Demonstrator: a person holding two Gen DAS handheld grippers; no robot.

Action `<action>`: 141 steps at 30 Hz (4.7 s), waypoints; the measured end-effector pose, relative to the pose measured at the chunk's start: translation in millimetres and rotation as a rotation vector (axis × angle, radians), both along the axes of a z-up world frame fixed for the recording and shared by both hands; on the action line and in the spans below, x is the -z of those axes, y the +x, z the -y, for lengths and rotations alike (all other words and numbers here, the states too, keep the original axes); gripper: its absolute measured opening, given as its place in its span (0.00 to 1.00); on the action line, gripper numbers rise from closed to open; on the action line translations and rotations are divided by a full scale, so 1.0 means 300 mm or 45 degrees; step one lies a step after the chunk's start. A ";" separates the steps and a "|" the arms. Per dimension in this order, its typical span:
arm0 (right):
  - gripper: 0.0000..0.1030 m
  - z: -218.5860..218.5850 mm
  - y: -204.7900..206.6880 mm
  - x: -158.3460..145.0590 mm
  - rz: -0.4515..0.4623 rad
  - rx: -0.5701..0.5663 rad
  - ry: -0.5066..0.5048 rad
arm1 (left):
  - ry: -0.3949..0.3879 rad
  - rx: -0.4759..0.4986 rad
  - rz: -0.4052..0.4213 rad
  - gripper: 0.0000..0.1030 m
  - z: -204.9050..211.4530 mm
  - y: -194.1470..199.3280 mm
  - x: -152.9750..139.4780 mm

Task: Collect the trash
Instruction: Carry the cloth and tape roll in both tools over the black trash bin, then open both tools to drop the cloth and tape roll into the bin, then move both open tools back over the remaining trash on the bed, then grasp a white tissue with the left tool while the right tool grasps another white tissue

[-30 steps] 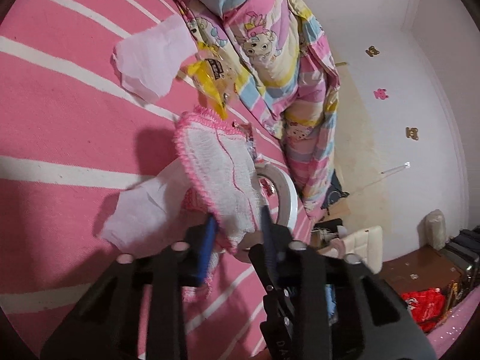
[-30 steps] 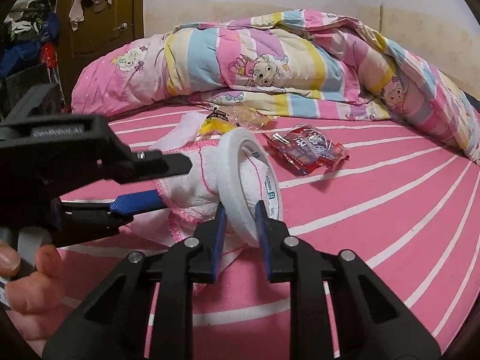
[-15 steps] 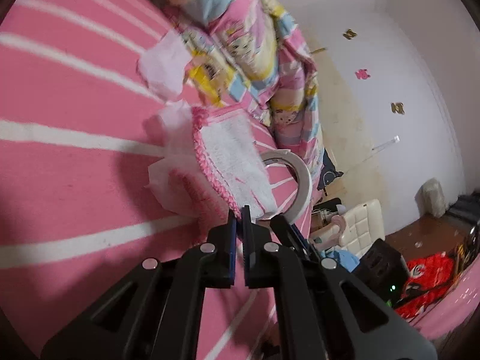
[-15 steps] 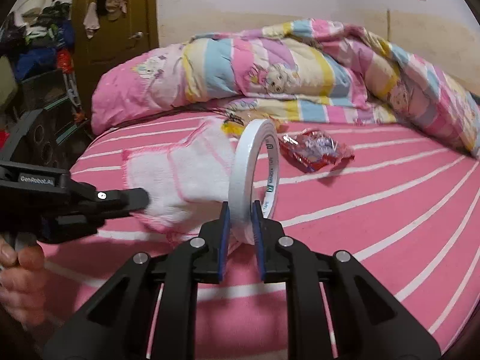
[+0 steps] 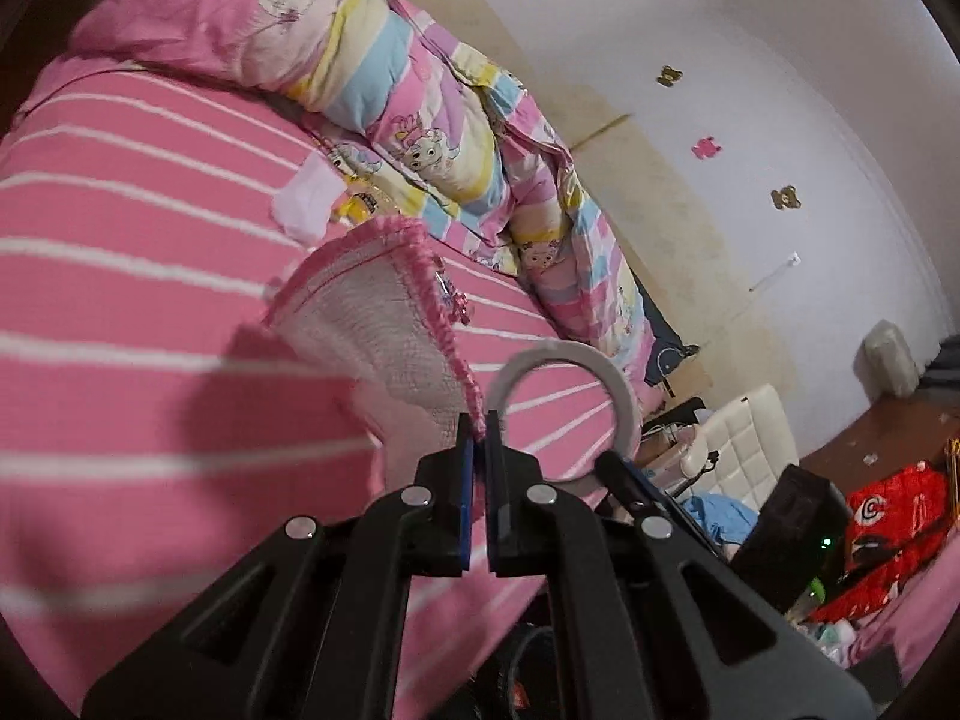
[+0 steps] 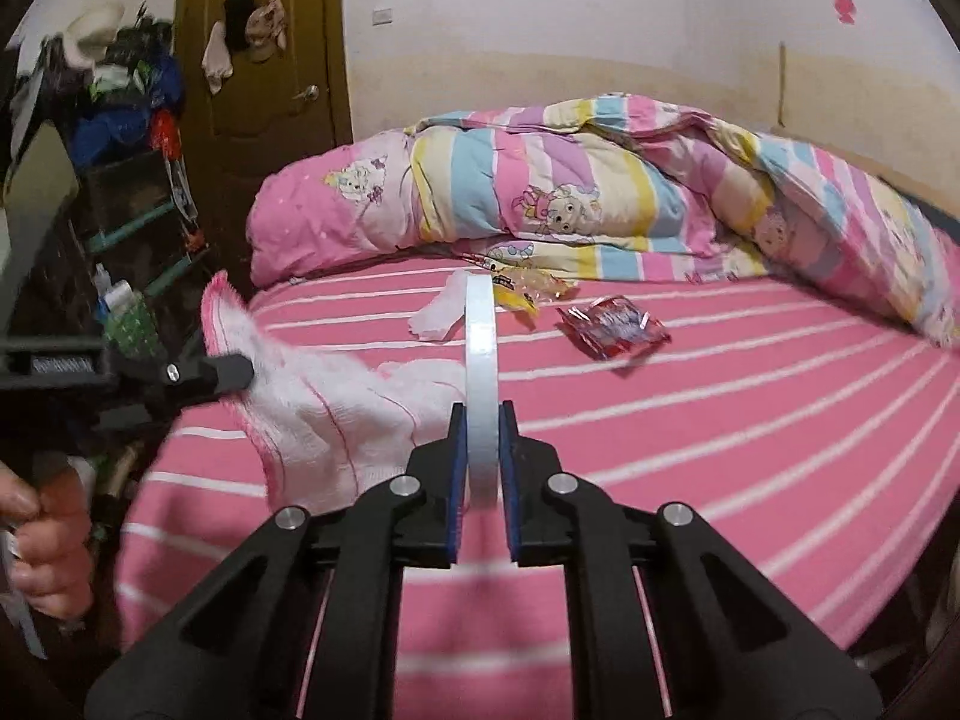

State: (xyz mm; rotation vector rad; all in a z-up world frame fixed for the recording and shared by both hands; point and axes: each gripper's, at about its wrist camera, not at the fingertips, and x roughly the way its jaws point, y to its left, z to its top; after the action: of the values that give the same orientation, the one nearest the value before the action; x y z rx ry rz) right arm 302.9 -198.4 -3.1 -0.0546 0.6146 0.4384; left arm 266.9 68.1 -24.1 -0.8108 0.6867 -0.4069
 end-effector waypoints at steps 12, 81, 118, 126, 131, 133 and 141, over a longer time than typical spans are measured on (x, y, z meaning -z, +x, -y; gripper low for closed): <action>0.10 0.272 -0.315 -0.239 0.052 0.122 0.132 | -0.017 -0.012 0.041 0.02 0.039 -0.200 -0.225; 0.80 1.458 -0.915 0.523 -0.493 1.155 0.107 | 0.414 0.879 -0.572 0.80 1.751 -0.213 0.638; 0.90 0.089 -0.312 0.014 -0.043 0.211 -0.010 | 0.131 -0.093 -0.121 0.87 0.195 -0.216 0.134; 0.90 -0.125 -0.023 0.206 -0.046 0.099 -0.067 | 0.225 -0.179 -0.202 0.87 -0.038 0.060 0.235; 0.90 -0.203 0.174 0.319 -0.071 0.080 -0.087 | 0.331 -0.224 -0.200 0.87 -0.105 0.272 0.258; 0.90 -0.218 0.245 0.341 -0.106 0.093 -0.067 | 0.302 -0.254 -0.202 0.87 -0.140 0.351 0.266; 0.90 -0.295 0.486 0.415 -0.180 -0.005 -0.044 | 0.245 -0.286 -0.211 0.87 -0.183 0.611 0.285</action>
State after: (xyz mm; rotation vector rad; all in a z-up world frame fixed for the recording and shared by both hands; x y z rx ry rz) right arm 448.6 -110.0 -127.6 -0.0581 0.7613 0.4378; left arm 450.1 123.0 -109.7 -0.7337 0.7668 -0.0690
